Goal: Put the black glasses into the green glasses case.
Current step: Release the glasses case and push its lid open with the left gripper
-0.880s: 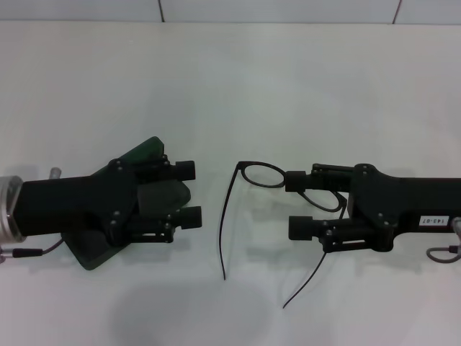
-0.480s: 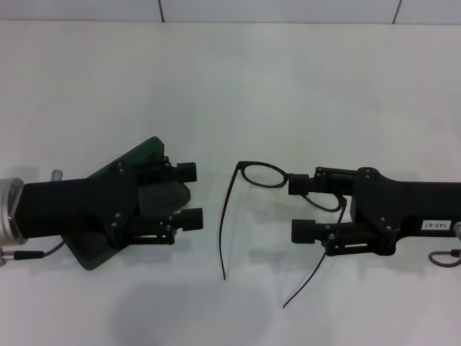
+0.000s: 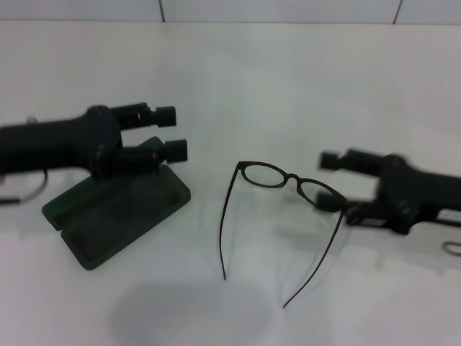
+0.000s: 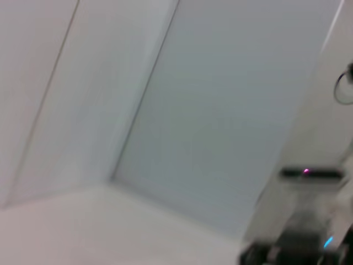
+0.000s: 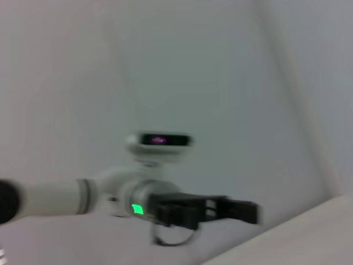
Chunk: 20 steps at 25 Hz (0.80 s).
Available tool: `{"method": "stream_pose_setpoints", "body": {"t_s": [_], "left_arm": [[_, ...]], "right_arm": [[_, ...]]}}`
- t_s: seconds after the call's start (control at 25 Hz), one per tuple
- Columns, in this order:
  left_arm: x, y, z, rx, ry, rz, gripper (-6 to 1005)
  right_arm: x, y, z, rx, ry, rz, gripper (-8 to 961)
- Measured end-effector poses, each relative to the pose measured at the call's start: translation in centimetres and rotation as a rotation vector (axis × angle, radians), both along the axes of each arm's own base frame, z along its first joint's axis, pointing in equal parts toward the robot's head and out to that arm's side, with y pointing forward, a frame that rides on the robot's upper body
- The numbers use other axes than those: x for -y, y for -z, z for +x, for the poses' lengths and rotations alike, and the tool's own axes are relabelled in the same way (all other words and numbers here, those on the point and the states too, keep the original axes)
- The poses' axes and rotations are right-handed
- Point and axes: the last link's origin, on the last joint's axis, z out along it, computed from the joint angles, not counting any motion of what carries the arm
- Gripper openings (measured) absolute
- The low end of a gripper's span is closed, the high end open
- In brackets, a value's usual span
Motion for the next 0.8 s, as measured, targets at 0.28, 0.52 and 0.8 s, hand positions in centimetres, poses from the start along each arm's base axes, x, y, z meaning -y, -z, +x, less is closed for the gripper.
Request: {"method": "stream_pose_setpoints", "body": {"t_s": [0.28, 0.52, 0.8], "left_arm": [[-2.2, -2.4, 5.3, -0.543, -0.117, 0.067, 826], [-0.9, -2.5, 9.2, -0.959, -0.202, 0.215, 820], [-0.8, -0.9, 7.8, -1.056, -0.314, 0.149, 735]], "right_arm": [[1.2, -3.3, 4.0, -0.092, 0.128, 0.177, 723], [2.2, -3.9, 5.5, -0.116, 0.192, 0.24, 692], [1.9, -3.8, 5.5, -0.108, 0.199, 0.248, 691]]}}
